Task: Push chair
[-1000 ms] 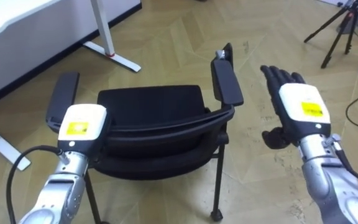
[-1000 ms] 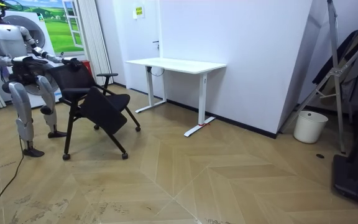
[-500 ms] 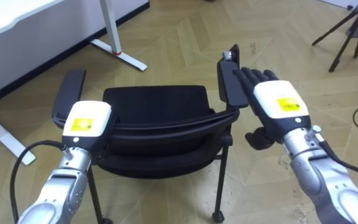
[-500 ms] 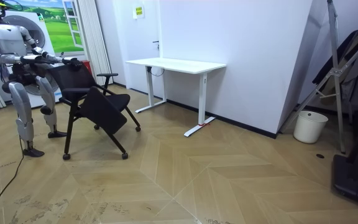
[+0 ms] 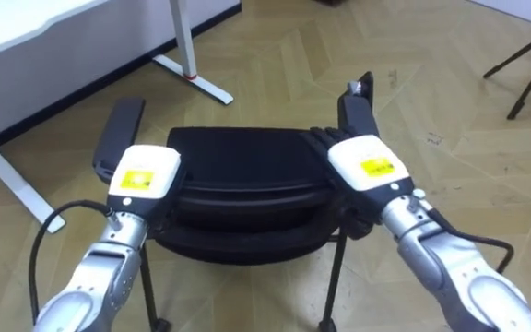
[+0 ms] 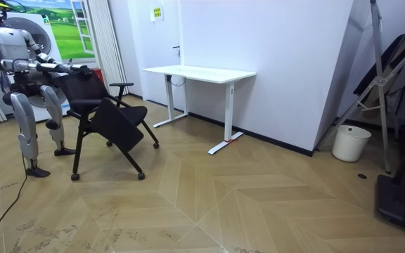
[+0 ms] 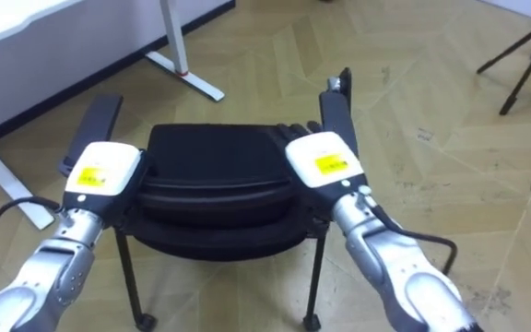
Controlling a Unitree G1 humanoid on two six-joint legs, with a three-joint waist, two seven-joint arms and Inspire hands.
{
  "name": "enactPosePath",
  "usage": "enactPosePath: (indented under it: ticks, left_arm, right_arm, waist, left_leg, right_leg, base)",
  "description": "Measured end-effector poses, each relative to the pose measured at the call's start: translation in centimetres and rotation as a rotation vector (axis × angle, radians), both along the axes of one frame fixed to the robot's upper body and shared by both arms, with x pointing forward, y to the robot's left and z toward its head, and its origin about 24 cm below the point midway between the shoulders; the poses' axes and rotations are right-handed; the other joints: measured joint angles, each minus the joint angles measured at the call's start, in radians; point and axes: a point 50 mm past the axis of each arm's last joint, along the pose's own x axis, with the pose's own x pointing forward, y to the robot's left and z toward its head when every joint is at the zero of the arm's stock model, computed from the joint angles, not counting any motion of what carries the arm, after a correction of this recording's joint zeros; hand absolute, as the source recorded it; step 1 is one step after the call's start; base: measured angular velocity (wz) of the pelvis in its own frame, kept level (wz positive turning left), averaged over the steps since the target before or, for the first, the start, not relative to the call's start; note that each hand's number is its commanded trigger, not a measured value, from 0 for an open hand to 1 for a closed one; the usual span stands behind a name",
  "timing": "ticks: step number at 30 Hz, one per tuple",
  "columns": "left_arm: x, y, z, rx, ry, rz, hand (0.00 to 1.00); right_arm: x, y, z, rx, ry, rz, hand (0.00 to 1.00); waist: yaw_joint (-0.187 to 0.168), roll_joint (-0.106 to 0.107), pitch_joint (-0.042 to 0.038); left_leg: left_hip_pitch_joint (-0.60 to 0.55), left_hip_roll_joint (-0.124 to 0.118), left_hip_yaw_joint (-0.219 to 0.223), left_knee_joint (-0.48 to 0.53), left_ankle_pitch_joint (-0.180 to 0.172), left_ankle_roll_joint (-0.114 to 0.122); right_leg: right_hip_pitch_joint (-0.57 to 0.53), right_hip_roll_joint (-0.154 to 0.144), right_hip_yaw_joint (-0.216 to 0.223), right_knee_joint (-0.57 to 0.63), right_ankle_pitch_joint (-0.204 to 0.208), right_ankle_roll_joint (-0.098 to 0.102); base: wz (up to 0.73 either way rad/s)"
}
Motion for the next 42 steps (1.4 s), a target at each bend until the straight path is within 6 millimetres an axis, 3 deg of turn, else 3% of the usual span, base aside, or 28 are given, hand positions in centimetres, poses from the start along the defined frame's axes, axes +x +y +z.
enactPosePath:
  ticks: [4,8,11,18,19,20,21,22,37,42]
  left_arm:
    - [0.2,-0.4,0.0,0.002,-0.005,-0.01,1.0]
    - [0.4,-0.9,0.2,0.006,-0.016,-0.032,1.0]
    - [0.3,-1.1,0.1,0.005,-0.02,-0.04,1.0]
    - [0.2,-1.4,-0.1,-0.001,-0.016,-0.038,1.0]
    - [0.2,-1.4,-0.1,-0.002,-0.016,-0.037,1.0]
    - [0.2,-1.5,-0.1,-0.003,-0.016,-0.035,1.0]
    - [0.2,-1.6,-0.2,-0.005,-0.014,-0.034,1.0]
    - [0.2,-1.7,-0.2,-0.007,-0.013,-0.033,1.0]
    - [-0.2,-2.4,-0.9,-0.022,0.01,-0.028,1.0]
    - [-0.4,-2.4,-1.0,-0.025,0.018,-0.025,1.0]
  right_arm:
    - [0.2,1.0,0.2,0.03,-0.007,0.017,0.0]
    - [0.1,1.1,-0.8,0.024,0.035,0.012,0.0]
    - [-0.2,1.0,-2.3,-0.006,0.095,0.007,0.0]
    - [-0.2,1.0,-2.6,-0.019,0.099,-0.008,0.0]
    - [-0.2,1.0,-2.6,-0.019,0.098,-0.01,0.04]
    - [-0.2,0.9,-2.7,-0.02,0.095,-0.016,0.53]
    - [-0.2,0.8,-2.8,-0.019,0.091,-0.02,0.9]
    - [-0.2,0.8,-2.8,-0.02,0.09,-0.022,1.0]
    - [0.0,0.4,-4.3,0.031,0.074,-0.094,1.0]
    - [-0.1,0.3,-4.5,0.025,0.056,-0.081,1.0]
  waist:
    - [0.003,-0.003,0.0012]
    - [0.005,-0.007,-0.0001]
    - [0.007,-0.004,-0.0004]
    - [0.003,0.006,-0.0009]
    - [0.002,0.007,-0.0009]
    - [0.002,0.008,-0.001]
    - [0.0,0.009,-0.0008]
    - [-0.001,0.01,-0.0008]
    - [-0.012,0.013,-0.0025]
    - [-0.011,0.02,-0.0068]
  left_leg:
    - [-0.002,-0.001,-0.008,0.0,0.0,0.001]
    - [-0.016,-0.001,-0.03,0.003,0.001,0.002]
    - [-0.017,-0.002,-0.037,0.003,0.001,0.002]
    - [-0.017,-0.002,-0.048,0.003,0.001,0.002]
    - [-0.017,-0.002,-0.049,0.003,0.001,0.002]
    - [-0.017,-0.002,-0.049,0.003,0.001,0.002]
    - [-0.015,-0.002,-0.05,0.003,0.001,0.002]
    - [-0.015,-0.003,-0.052,0.004,0.001,0.002]
    - [0.002,-0.005,-0.06,0.006,0.001,0.002]
    - [0.003,-0.005,-0.061,0.006,0.001,0.002]
  right_leg:
    - [0.002,0.0,-0.006,0.0,0.0,0.0]
    - [0.004,-0.001,-0.027,-0.005,0.0,0.001]
    - [0.013,-0.002,-0.04,-0.017,0.0,0.0]
    - [0.02,-0.002,-0.054,-0.018,0.0,0.0]
    - [0.021,-0.002,-0.055,-0.018,0.0,0.0]
    - [0.021,-0.002,-0.055,-0.018,0.0,0.0]
    - [0.024,-0.002,-0.055,-0.019,0.0,0.0]
    - [0.026,-0.002,-0.056,-0.019,0.0,0.0]
    - [0.061,-0.002,-0.063,-0.036,0.0,0.001]
    - [0.061,-0.002,-0.064,-0.036,0.0,0.001]
  base:
    - [0.06]
    - [0.14]
    - [0.09]
    - [0.05]
    - [0.0]
    - [0.0]
    - [0.0]
    - [0.05]
    - [0.01]
    - [0.0]
